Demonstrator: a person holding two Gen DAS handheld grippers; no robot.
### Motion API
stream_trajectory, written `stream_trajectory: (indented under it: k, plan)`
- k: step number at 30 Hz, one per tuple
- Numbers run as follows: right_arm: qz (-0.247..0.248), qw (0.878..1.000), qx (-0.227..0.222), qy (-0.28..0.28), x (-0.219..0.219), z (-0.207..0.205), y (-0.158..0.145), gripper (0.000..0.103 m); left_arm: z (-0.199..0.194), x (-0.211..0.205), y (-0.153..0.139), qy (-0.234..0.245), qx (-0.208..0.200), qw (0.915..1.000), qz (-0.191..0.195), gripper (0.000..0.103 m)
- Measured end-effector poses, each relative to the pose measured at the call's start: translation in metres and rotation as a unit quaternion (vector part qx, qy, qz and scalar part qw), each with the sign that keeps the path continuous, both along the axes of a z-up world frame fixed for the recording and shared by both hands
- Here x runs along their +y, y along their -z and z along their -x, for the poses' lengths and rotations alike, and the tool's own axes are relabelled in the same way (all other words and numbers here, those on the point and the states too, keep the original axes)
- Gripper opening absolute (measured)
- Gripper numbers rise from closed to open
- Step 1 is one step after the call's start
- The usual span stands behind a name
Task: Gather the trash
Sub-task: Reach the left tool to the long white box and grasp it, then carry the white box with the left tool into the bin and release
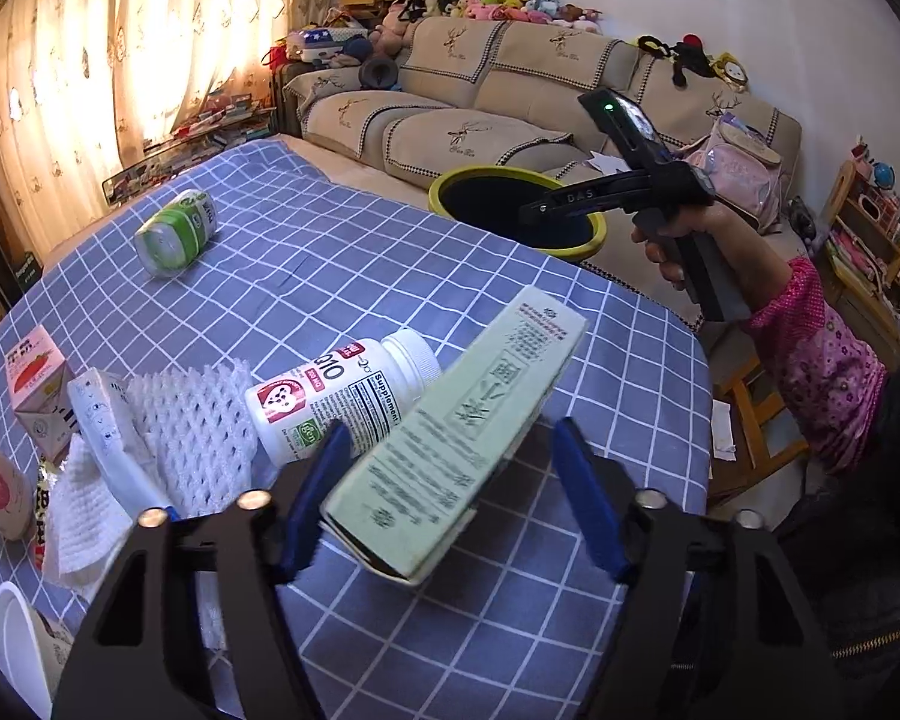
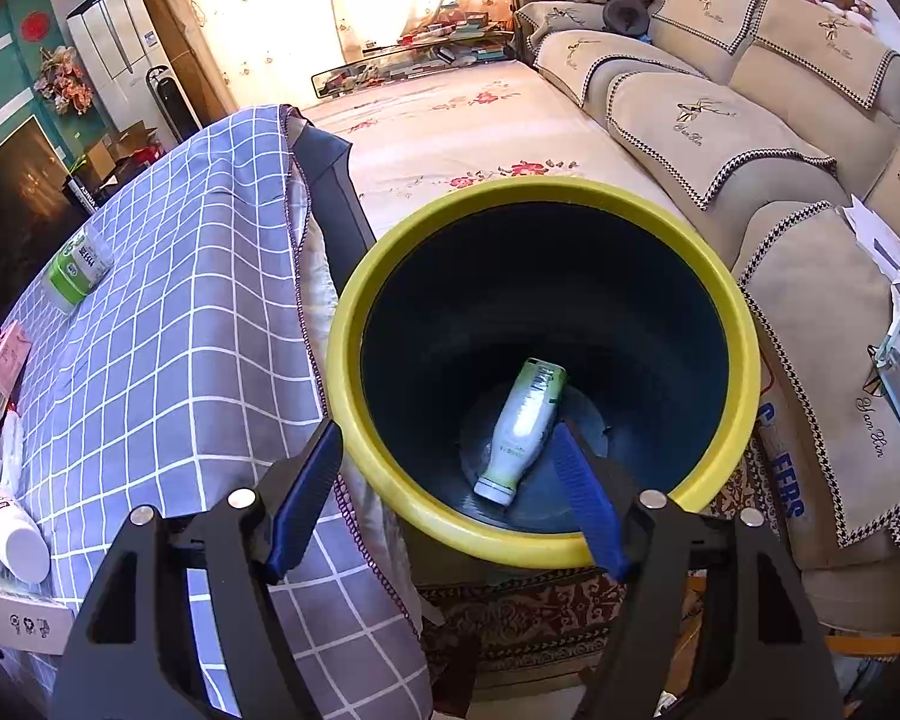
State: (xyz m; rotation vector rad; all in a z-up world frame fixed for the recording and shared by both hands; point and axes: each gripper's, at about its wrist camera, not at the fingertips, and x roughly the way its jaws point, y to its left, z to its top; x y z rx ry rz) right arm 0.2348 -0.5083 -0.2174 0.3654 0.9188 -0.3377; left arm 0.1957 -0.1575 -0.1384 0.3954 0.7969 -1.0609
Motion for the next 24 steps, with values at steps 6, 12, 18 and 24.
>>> stream_trajectory:
  k: [6, 12, 18, 24]
  plan:
    - [-0.003, 1.000, -0.004, -0.001, 0.000, 0.003, -0.001, 0.069, 0.006, 0.000, -0.001, 0.000, 0.015, 0.9998, 0.009, 0.036]
    - [-0.012, 1.000, -0.007, -0.003, -0.001, 0.004, 0.001, 0.069, 0.017, -0.009, -0.004, -0.009, 0.010, 0.9999, -0.002, 0.030]
    - [-0.017, 1.000, -0.015, 0.000, -0.006, 0.010, 0.000, 0.069, 0.019, -0.023, -0.019, -0.025, 0.003, 0.9997, 0.001, 0.030]
    - [-0.015, 0.999, -0.036, 0.016, -0.023, 0.026, -0.013, 0.069, 0.007, -0.062, -0.036, -0.020, -0.004, 0.9998, 0.007, 0.030]
